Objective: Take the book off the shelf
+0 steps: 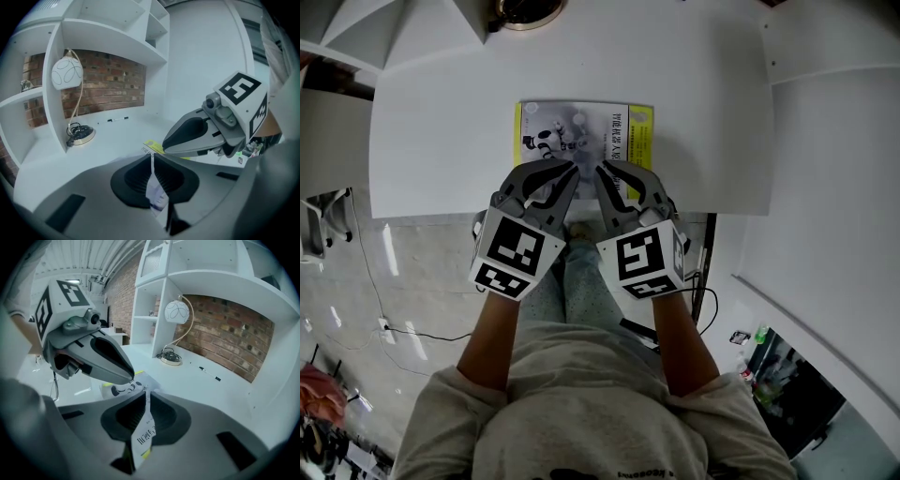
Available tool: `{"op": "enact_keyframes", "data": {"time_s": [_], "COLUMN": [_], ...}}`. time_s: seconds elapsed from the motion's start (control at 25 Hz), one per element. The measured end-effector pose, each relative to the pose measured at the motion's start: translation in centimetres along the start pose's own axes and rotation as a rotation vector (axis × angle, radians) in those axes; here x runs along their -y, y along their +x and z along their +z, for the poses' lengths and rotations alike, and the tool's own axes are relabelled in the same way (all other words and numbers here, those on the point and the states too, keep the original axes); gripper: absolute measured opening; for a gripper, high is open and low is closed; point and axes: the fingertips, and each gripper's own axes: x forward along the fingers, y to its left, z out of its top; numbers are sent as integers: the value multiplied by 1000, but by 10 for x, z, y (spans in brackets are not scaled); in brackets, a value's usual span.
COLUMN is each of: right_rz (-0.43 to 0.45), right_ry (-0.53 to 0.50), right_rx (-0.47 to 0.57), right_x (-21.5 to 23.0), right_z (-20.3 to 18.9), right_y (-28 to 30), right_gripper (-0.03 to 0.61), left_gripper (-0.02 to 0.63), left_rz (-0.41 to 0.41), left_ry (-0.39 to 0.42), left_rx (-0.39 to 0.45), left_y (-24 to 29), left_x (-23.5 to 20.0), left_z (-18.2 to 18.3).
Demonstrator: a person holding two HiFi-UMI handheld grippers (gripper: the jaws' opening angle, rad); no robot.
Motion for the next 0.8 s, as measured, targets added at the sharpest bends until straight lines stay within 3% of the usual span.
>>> {"op": "enact_keyframes", "data": {"time_s": [0.44, 0.8], "right_rz": [-66, -146], "right_ry": [145, 245], "right_rx": [162, 283], "right_x": [13, 18], "right_z": [26, 53], "right_y": [-22, -61], "right_gripper": [21, 18], "left_gripper": [11, 11], "left_rz": [11, 98], "left_ry": [-150, -153], "left_rx": [146, 259], "left_y": [-15, -49], "left_x": [2, 8], "left_z": [27, 57]}}
